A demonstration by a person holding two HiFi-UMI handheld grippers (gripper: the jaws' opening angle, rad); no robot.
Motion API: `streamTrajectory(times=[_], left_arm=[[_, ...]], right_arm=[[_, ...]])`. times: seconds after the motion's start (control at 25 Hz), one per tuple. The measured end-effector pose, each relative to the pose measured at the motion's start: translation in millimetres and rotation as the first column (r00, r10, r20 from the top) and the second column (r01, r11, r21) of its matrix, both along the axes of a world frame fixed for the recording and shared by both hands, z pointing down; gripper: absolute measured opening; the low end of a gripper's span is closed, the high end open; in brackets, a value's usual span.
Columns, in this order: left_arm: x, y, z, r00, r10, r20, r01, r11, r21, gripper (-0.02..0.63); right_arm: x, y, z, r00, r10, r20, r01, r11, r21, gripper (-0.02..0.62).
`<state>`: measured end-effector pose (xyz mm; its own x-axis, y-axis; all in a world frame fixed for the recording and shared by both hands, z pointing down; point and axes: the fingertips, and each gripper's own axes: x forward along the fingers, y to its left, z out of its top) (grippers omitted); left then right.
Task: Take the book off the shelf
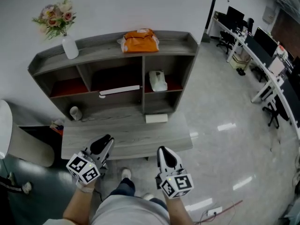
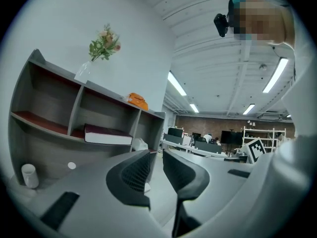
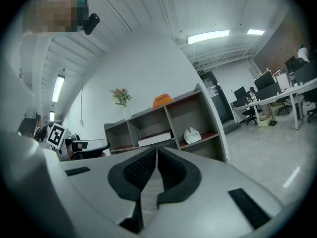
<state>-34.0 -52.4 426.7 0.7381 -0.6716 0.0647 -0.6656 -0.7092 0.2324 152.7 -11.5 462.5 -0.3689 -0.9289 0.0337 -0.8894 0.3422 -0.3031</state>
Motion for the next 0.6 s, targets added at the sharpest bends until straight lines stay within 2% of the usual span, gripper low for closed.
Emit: streamTrajectory(times=[0.16, 0.4, 0.48, 0.6], left_arm=[[-21.7, -44.1, 3.3, 0.994, -0.004, -0.107, -0.002, 0.998, -0.058, 0.092], [-58.1, -107.5, 14.6, 0.967, -0.028, -0.253, -0.012, 0.988, -0.154, 0.154], [-69.7, -128.2, 16.9, 0.942, -0.038, -0.334, -0.031, 0.98, -0.198, 0.187], [-82.8, -155.7, 18.3, 0.887, -0.058, -0.459, -0.074, 0.962, -0.265, 0.236]], right_arm=[[-15.7, -37.1, 1.4, 1.0, 0.011, -0.001, -0.011, 1.0, -0.013, 0.024], [-43.4, -91.9, -0.7, 0.999, 0.045, 0.01, -0.045, 0.999, -0.015, 0.023], [-54.1, -107.7, -1.3, 0.998, 0.056, 0.01, -0.056, 0.998, -0.015, 0.025], [-69.0, -125.4, -0.9, 0.998, 0.07, 0.008, -0.07, 0.997, -0.021, 0.023]])
